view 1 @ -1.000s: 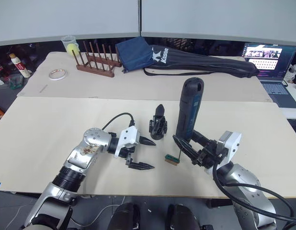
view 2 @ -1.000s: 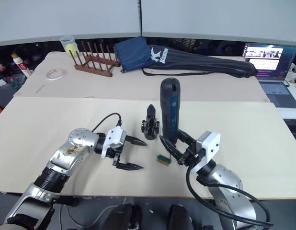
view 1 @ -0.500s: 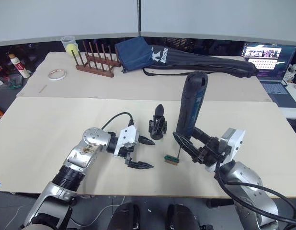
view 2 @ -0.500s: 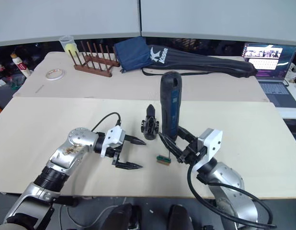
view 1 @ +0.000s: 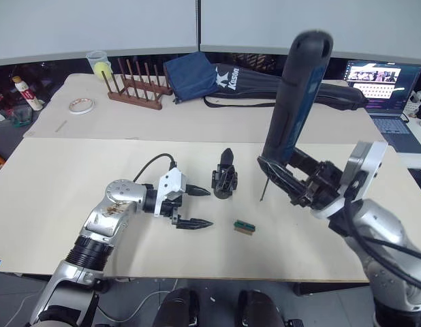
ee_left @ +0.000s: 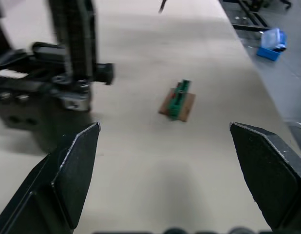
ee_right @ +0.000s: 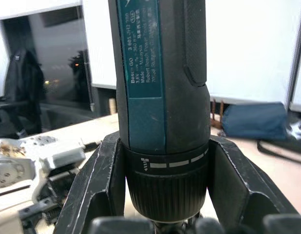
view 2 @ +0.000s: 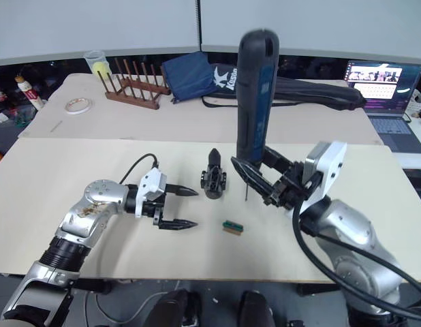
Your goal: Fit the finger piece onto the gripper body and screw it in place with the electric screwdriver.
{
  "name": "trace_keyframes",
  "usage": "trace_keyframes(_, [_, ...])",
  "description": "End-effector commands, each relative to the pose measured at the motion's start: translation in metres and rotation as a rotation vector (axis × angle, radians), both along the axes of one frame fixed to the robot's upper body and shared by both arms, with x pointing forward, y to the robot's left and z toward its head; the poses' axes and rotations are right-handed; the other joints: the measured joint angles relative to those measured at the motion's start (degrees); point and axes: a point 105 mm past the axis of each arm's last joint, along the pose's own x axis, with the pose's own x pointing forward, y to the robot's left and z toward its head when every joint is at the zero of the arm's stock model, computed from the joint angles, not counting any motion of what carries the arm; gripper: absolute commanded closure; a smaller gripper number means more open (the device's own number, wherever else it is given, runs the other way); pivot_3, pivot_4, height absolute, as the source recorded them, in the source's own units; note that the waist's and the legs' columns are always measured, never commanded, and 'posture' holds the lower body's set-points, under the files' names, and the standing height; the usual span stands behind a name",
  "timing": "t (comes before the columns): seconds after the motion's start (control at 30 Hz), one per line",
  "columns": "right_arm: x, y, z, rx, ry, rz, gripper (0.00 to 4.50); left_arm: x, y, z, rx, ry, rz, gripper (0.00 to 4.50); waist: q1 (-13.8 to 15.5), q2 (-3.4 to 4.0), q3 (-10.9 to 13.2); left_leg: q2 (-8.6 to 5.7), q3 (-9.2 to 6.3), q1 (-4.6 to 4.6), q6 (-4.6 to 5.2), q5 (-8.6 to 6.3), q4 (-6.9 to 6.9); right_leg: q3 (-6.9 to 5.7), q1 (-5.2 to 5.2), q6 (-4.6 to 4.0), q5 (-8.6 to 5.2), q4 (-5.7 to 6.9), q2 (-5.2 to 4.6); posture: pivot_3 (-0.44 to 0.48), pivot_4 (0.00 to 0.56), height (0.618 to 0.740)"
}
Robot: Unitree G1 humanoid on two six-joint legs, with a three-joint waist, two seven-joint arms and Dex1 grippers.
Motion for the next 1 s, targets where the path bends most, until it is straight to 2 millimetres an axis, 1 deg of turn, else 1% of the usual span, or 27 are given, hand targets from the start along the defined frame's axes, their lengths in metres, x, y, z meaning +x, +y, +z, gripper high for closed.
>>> trace_keyframes(0.03, [-0.007,0.002,0.029,0.028,-0.056,0.065,2.55,0.01,0.005,0.014,-0.03,-0.05,0.04,0.0,0.0,-0.01,0.0,0.0,0.01,0.0,0.0,0.0,0.0,0.0,-0.01,0.0,0.0,0.0,0.0,0.0,0.15,0.73])
trace_keyframes(0.17, [-0.002,0.007,0.049,0.027,-0.047,0.134,2.55,0.016,0.008,0.016,-0.031,-0.067,0.056,0.0,0.0,-0.01,0.0,-0.01,0.02,0.0,0.05,-0.03,0.01,-0.01,0.01,0.0,0.01,0.0,-0.03,0.0,0.15,0.73])
trace_keyframes(0.3, [0.004,0.017,0.067,0.017,-0.034,0.235,2.55,0.021,0.007,0.015,-0.031,-0.08,0.063,0.0,0.0,-0.03,0.0,0.0,0.02,-0.01,0.07,-0.04,0.01,-0.05,0.04,0.0,0.01,-0.02,-0.04,0.0,0.15,0.73])
trace_keyframes(0.43, [0.008,0.024,0.08,0.006,-0.029,0.306,2.55,0.026,0.005,0.011,-0.016,-0.089,0.051,0.0,-0.1,-0.05,0.0,-0.03,0.09,-0.03,0.1,-0.05,0.02,-0.01,-0.01,0.02,0.03,-0.01,-0.07,0.0,0.15,0.73])
trace_keyframes(0.63, [0.015,0.042,0.098,0.008,-0.038,0.394,2.55,0.035,0.001,0.009,-0.001,-0.108,0.039,0.0,-0.1,-0.05,0.0,-0.04,0.11,-0.04,0.13,-0.07,0.03,-0.03,-0.01,0.03,0.04,-0.02,-0.08,0.0,0.15,0.73])
trace_keyframes(0.7, [0.018,0.048,0.101,0.017,-0.027,0.419,2.55,0.036,0.0,0.009,0.005,-0.117,0.029,0.0,-0.2,-0.05,0.0,-0.04,0.14,-0.05,0.13,-0.07,0.03,-0.02,-0.02,0.03,0.05,-0.01,-0.07,0.0,0.15,0.73])
trace_keyframes(0.87, [0.028,0.058,0.102,0.025,-0.017,0.463,2.55,0.038,-0.006,0.009,0.003,-0.126,0.016,0.0,-0.2,-0.05,0.0,-0.05,0.14,-0.08,0.13,-0.06,0.05,-0.05,-0.01,0.06,0.07,0.0,-0.08,0.0,0.15,0.73])
trace_keyframes(1.0, [0.037,0.069,0.094,-0.007,-0.029,0.473,2.55,0.039,-0.008,0.007,0.009,-0.128,0.009,0.0,-0.4,-0.05,0.0,-0.05,0.14,-0.12,0.13,-0.07,0.04,-0.05,-0.05,0.07,0.08,0.02,-0.07,0.0,0.15,0.73])
